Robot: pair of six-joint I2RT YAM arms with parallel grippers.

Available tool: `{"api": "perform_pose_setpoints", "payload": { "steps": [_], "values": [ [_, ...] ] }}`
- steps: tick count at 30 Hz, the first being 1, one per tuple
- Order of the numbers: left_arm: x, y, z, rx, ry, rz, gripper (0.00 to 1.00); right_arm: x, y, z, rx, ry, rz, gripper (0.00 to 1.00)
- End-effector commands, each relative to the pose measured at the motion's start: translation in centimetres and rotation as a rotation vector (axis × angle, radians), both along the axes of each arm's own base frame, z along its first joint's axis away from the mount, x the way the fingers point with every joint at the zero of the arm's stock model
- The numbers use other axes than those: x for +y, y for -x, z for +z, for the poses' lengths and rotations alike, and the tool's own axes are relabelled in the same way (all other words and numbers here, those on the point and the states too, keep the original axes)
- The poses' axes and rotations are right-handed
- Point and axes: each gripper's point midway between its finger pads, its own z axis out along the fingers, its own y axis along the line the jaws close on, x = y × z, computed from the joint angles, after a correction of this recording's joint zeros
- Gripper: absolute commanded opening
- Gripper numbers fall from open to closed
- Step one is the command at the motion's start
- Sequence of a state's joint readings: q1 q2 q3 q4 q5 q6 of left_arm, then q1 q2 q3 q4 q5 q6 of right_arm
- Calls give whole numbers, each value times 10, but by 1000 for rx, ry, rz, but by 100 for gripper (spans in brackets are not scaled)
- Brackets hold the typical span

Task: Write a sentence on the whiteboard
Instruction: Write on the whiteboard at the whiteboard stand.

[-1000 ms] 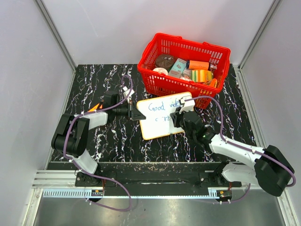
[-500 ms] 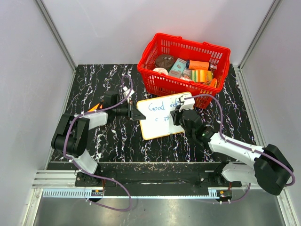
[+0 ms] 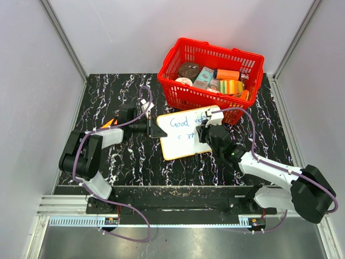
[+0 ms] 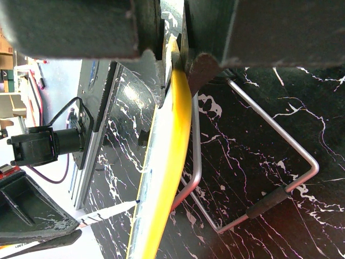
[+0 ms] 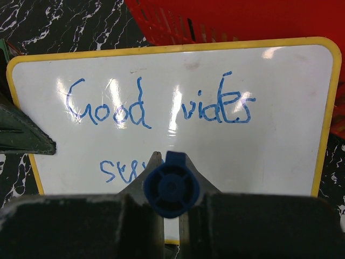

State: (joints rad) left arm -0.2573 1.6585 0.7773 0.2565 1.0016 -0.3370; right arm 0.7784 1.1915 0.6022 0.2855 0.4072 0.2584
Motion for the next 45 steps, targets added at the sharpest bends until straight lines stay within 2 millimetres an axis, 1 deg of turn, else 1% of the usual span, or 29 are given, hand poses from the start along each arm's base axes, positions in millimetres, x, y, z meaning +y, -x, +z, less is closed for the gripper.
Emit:
{"api": "perform_pose_setpoints", "payload": {
  "steps": [1,13,19,22,27,29,35,40,42,43,45],
  "values": [
    [9,-9,-39,-41,-150,58,0,-9,-11,18,-43,-4,-60,0],
    [9,-9,-40,-38,-150,56,0,-17,-3,7,-20,2,-59,0],
    [9,-9,-39,-40,-150,57,0,-14,-1,7,-16,-4,-46,0],
    [9,-9,-40,-38,-151,57,0,-16,-1,17,-37,-24,-49,0],
    [9,-10,-39,-41,-150,58,0,-18,2,45,-95,-74,-42,0],
    [9,-9,-39,-40,-150,57,0,-17,2,52,-108,-75,-37,0],
    [9,-9,-39,-40,-150,57,0,-16,3,53,-104,-77,-25,0],
    [9,-9,-39,-40,-149,56,0,-18,4,55,-93,-120,-12,0],
    [9,-9,-38,-43,-148,56,0,-29,-1,53,-82,-141,-39,0],
    [9,-9,-40,-38,-150,56,0,-27,0,51,-63,-173,-18,0],
    [9,-9,-39,-41,-149,56,0,-37,-5,48,-49,-199,-38,0]
  ]
}}
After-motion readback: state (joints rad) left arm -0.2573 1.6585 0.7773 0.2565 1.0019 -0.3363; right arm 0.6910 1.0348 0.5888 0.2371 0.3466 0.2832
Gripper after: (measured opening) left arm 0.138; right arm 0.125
